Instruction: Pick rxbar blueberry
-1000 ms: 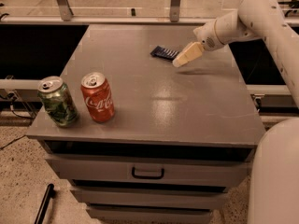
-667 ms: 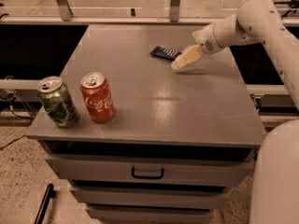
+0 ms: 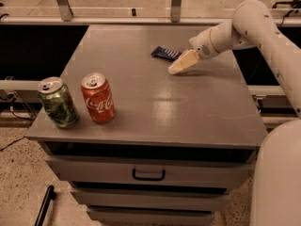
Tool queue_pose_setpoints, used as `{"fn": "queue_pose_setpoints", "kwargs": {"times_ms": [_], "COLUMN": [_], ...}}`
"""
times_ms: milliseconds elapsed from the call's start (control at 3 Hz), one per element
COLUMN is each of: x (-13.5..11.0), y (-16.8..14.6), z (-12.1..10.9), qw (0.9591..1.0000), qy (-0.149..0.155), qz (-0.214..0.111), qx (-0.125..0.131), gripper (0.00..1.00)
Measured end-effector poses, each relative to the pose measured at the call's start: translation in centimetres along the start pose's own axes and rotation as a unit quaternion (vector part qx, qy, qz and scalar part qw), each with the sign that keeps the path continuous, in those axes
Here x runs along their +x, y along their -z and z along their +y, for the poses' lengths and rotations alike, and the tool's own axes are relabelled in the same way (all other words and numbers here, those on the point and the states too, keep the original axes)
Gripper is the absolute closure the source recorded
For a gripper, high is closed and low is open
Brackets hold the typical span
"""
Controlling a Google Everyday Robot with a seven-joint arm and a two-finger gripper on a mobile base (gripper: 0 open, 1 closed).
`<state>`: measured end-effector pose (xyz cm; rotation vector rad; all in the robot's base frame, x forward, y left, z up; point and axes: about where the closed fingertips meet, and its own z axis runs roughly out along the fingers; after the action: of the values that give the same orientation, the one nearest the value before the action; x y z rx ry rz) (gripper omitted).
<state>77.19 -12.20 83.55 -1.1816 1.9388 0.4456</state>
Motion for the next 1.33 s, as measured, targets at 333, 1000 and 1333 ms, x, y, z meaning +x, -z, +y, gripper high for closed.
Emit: {"fn": "queue_pose_setpoints", "kwargs": {"times_ms": [333, 1000, 1333], "x": [-0.26, -0.74, -1.05], "y": [-0.51, -1.49, -1.24], "z": [0.72, 1.63, 1.59], "qw": [0.9999, 0.9993, 0.9993], "qy": [-0.009, -0.020, -0.020], "qz": [0.006, 0.013, 0.013], "qx": [-0.013, -0.028, -0.028], "gripper": [0.18, 0.65, 0.88]}}
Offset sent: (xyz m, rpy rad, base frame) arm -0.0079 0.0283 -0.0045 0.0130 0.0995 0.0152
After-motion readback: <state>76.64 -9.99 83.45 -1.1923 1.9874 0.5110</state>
